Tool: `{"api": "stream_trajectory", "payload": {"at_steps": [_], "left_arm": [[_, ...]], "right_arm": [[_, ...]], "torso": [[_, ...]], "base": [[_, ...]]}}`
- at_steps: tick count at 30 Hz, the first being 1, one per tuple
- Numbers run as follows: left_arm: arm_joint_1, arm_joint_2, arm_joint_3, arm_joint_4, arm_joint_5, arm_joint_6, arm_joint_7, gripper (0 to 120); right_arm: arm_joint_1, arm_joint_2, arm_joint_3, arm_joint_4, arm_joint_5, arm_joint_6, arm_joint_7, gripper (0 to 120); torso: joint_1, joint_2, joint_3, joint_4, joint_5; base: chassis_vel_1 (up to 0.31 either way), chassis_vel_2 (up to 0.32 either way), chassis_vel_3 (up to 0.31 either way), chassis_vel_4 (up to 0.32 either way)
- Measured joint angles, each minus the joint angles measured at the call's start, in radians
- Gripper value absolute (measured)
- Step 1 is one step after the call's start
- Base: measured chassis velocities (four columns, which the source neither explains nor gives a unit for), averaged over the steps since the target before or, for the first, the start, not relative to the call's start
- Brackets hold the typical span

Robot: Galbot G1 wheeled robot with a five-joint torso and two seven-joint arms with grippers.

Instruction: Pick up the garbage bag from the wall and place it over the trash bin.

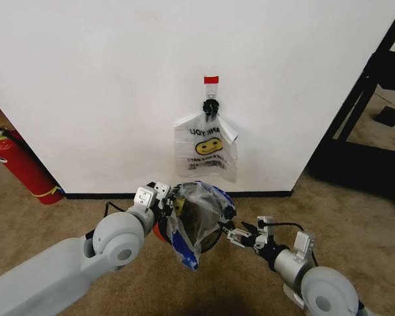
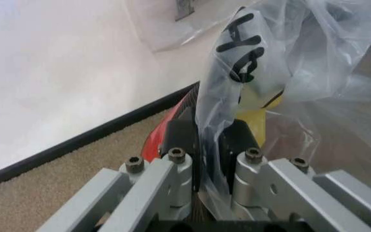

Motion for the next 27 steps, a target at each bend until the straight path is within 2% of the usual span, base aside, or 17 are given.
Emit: {"api": "stream_trajectory", "payload": {"at_steps": [15, 18, 21, 27], "left_arm": [[-0.006, 0.000, 0.040, -0.007, 0.045, 0.000, 0.011, 5], [-0.014, -0.002, 0.056, -0.008, 0.049, 0.000, 0.013, 5], [-0.015, -0.002, 0.059, -0.010, 0.050, 0.000, 0.013, 5], [-0.017, -0.004, 0.061, -0.014, 0.048, 0.000, 0.013, 5]], "right_arm": [[0.021, 0.057, -0.037, -0.030, 0.011, -0.038, 0.033, 98], [0.026, 0.073, -0.044, -0.037, 0.007, -0.038, 0.039, 86], [0.026, 0.076, -0.046, -0.038, 0.005, -0.039, 0.040, 81], [0.023, 0.083, -0.053, -0.056, -0.003, -0.052, 0.053, 52]], "torso": [[0.000, 0.000, 0.000, 0.0001, 0.0000], [0.000, 0.000, 0.000, -0.0001, 0.0001], [0.000, 0.000, 0.000, -0.0001, 0.0001], [0.000, 0.000, 0.000, 0.0000, 0.0001]], "base": [[0.000, 0.000, 0.000, 0.000], [0.000, 0.000, 0.000, 0.000], [0.000, 0.000, 0.000, 0.000], [0.000, 0.000, 0.000, 0.000]]}}
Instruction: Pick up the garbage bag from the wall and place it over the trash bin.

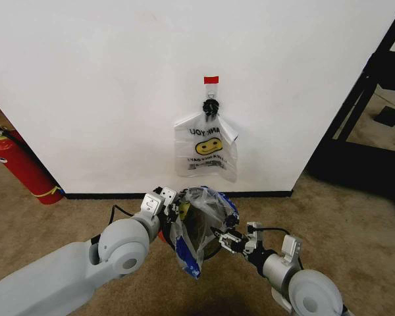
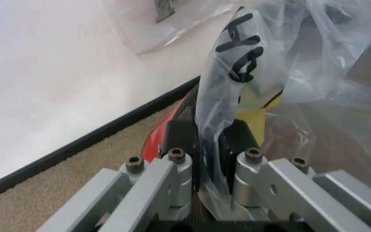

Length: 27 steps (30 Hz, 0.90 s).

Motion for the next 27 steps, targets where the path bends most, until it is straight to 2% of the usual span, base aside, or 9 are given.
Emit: {"api": "stream_trajectory", "payload": {"at_steps": [3, 4, 8, 10, 15, 27], "left_arm": [[0.000, -0.001, 0.000, -0.001, -0.001, 0.000, 0.000, 5], [0.000, -0.001, 0.001, -0.002, -0.001, 0.000, 0.000, 5], [0.000, -0.001, 0.001, -0.004, -0.002, -0.001, 0.000, 5], [0.000, 0.000, 0.001, -0.005, -0.002, -0.001, 0.000, 5], [0.000, 0.000, 0.000, -0.008, -0.004, -0.001, 0.000, 5], [0.003, -0.011, -0.063, 0.010, -0.037, -0.004, -0.009, 5]], "right_arm": [[0.000, 0.002, -0.001, -0.001, 0.000, -0.003, 0.004, 47], [0.002, 0.003, -0.002, -0.002, 0.000, -0.006, 0.009, 38], [0.005, 0.004, -0.003, -0.004, -0.001, -0.010, 0.016, 23], [0.005, 0.006, -0.003, -0.005, -0.001, -0.010, 0.018, 20], [0.004, 0.013, -0.003, -0.010, -0.002, -0.009, 0.025, 0], [-0.053, -0.014, 0.043, 0.042, -0.011, 0.004, 0.029, 0]], "torso": [[0.000, 0.000, 0.000, 0.0000, 0.0000], [0.000, 0.000, 0.000, 0.0000, 0.0000], [0.000, 0.000, 0.000, 0.0000, 0.0000], [0.000, 0.000, 0.000, 0.0000, 0.0000], [0.000, 0.000, 0.000, 0.0000, 0.0000], [0.000, 0.000, 0.000, 0.0000, 0.0000]], "base": [[0.000, 0.000, 0.000, 0.000], [0.000, 0.000, 0.000, 0.000], [0.000, 0.000, 0.000, 0.000], [0.000, 0.000, 0.000, 0.000], [0.000, 0.000, 0.000, 0.000], [0.000, 0.000, 0.000, 0.000]]}}
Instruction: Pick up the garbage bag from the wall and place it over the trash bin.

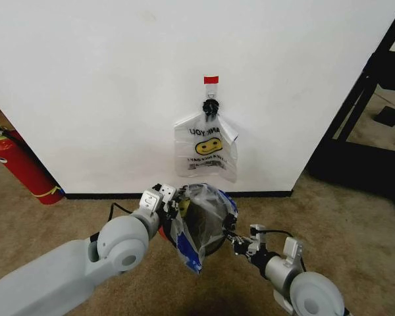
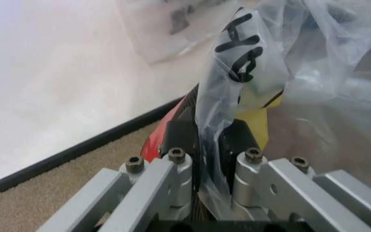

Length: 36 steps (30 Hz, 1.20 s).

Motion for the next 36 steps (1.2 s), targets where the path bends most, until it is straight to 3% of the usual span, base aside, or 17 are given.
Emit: {"api": "stream_trajectory", "payload": {"at_steps": [9, 22, 36], "left_arm": [[0.022, 0.023, -0.097, -0.013, -0.066, -0.002, -0.022, 5], [0.018, 0.022, -0.119, -0.057, -0.165, 0.006, -0.062, 5], [0.004, 0.014, -0.125, -0.102, -0.268, -0.001, -0.088, 5]], "right_arm": [[-0.025, -0.024, 0.013, 0.033, -0.009, 0.001, 0.035, 0], [0.006, 0.002, -0.007, -0.053, -0.077, 0.007, 0.025, 0], [0.059, 0.078, -0.054, -0.148, -0.162, 0.016, 0.016, 0]], "torso": [[0.000, 0.000, 0.000, 0.0002, 0.0000], [0.000, 0.000, 0.000, 0.0000, 0.0001], [0.000, 0.000, 0.000, 0.0000, 0.0001]], "base": [[0.000, 0.000, 0.000, 0.000], [0.000, 0.000, 0.000, 0.000], [0.000, 0.000, 0.000, 0.000]]}}
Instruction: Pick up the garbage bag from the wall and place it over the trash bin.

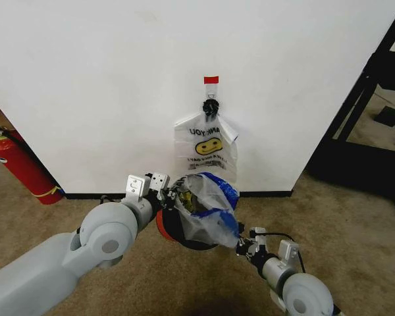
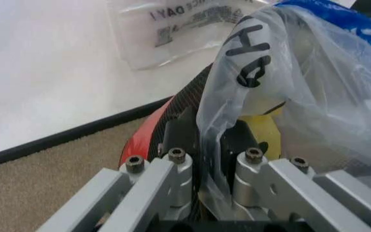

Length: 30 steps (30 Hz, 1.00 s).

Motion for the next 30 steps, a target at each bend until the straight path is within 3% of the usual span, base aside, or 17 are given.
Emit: {"api": "stream_trajectory", "payload": {"at_steps": [4, 8, 16, 19, 21, 26, 30], "left_arm": [[0.003, 0.002, -0.003, -0.001, 0.002, -0.001, 0.003, 5], [0.006, 0.000, -0.005, 0.010, 0.012, -0.002, 0.009, 5], [0.059, 0.017, -0.062, 0.034, 0.043, -0.005, 0.024, 5], [0.074, 0.023, -0.079, 0.042, 0.053, -0.005, 0.033, 5], [0.074, 0.023, -0.079, 0.042, 0.053, -0.005, 0.033, 5], [0.123, 0.040, -0.105, 0.022, 0.069, -0.006, 0.070, 5], [0.141, 0.042, -0.105, 0.000, 0.075, -0.010, 0.099, 5]], "right_arm": [[-0.022, -0.010, 0.010, 0.010, -0.026, 0.001, -0.039, 0], [-0.043, -0.026, 0.026, 0.033, -0.031, 0.012, -0.050, 10], [-0.096, -0.084, 0.103, 0.094, -0.059, 0.080, -0.085, 43], [-0.147, -0.103, 0.192, 0.107, -0.059, 0.090, -0.161, 54], [-0.147, -0.103, 0.192, 0.107, -0.059, 0.090, -0.161, 54], [-0.142, -0.135, 0.344, 0.057, 0.056, 0.129, -0.328, 79], [-0.098, -0.148, 0.359, 0.016, 0.114, 0.152, -0.395, 89]], "torso": [[0.000, 0.000, 0.000, 0.0000, -0.0001], [0.000, 0.000, 0.000, 0.0000, -0.0001], [0.000, 0.000, 0.000, 0.0006, -0.0001], [0.000, 0.000, 0.000, -0.0003, -0.0001], [0.000, 0.000, 0.000, -0.0003, -0.0001], [0.000, 0.000, 0.000, 0.0001, -0.0001], [0.000, 0.000, 0.000, 0.0000, 0.0001]], "base": [[0.000, 0.000, 0.000, 0.000], [0.000, 0.000, 0.000, 0.000], [0.000, 0.000, 0.000, 0.000], [0.000, 0.000, 0.000, 0.000], [0.000, 0.000, 0.000, 0.000], [0.000, 0.000, 0.000, 0.000], [0.000, 0.000, 0.000, 0.000]]}}
